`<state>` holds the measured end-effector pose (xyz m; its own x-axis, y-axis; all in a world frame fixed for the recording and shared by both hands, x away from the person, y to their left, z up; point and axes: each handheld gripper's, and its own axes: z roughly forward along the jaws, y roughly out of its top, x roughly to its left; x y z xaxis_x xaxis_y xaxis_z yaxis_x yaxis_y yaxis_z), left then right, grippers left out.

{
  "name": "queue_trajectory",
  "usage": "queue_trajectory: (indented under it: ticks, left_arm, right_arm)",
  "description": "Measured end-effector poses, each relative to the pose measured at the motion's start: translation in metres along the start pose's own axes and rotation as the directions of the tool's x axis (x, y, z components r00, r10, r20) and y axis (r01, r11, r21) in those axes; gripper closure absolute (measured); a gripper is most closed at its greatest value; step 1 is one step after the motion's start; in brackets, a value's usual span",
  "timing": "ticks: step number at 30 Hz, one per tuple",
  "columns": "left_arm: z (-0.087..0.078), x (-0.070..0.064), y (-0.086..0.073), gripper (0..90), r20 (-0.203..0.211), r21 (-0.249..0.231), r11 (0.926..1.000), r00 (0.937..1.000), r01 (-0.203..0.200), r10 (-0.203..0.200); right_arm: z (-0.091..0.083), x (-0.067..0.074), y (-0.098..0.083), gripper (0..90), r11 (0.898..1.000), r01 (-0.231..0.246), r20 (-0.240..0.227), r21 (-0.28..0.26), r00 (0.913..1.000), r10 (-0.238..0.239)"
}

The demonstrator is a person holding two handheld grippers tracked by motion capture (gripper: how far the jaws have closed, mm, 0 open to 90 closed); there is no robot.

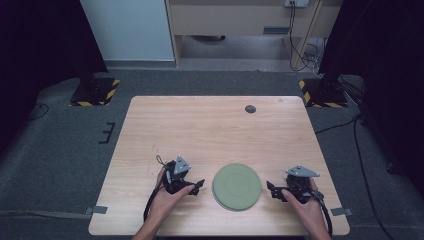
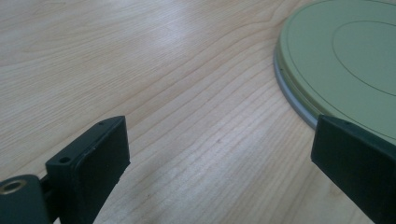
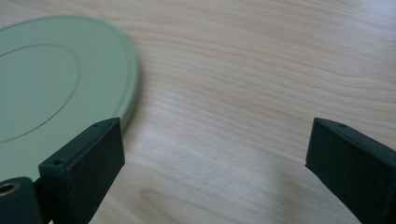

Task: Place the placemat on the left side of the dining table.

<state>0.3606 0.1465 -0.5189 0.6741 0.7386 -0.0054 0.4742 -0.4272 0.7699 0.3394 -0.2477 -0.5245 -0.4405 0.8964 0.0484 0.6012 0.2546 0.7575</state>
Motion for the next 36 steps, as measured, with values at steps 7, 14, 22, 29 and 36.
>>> queue_trajectory:
  ticks: [7,14,22,29,36]
  left_arm:
    - [0.008,-0.015,0.006,3.9,0.043,0.002,0.9995,0.9985,-0.032,0.032]
    - [0.005,-0.026,0.004,3.7,0.046,0.013,0.9958,0.9949,-0.090,0.090]
    - [0.008,-0.039,0.006,3.8,0.084,0.010,0.9936,0.9903,-0.112,0.111]
    - [0.014,-0.044,0.006,3.5,0.099,0.035,0.9921,0.9882,-0.121,0.117]
    - [0.019,-0.045,0.005,3.7,0.100,0.053,0.9913,0.9883,-0.121,0.115]
  right_arm:
    - [-0.001,0.010,-0.001,6.1,0.999,0.046,-0.033,0.001,0.9984,-0.046]
    - [-0.001,0.017,0.000,7.1,0.998,0.060,-0.035,-0.003,0.9976,-0.060]
    - [-0.002,0.023,0.000,7.3,0.997,0.078,-0.053,0.002,0.9955,-0.078]
    - [0.000,0.023,-0.002,7.4,0.995,0.093,-0.061,0.024,0.9939,-0.092]
    - [0.001,0.025,-0.003,7.4,0.994,0.104,-0.061,0.040,0.9930,-0.102]
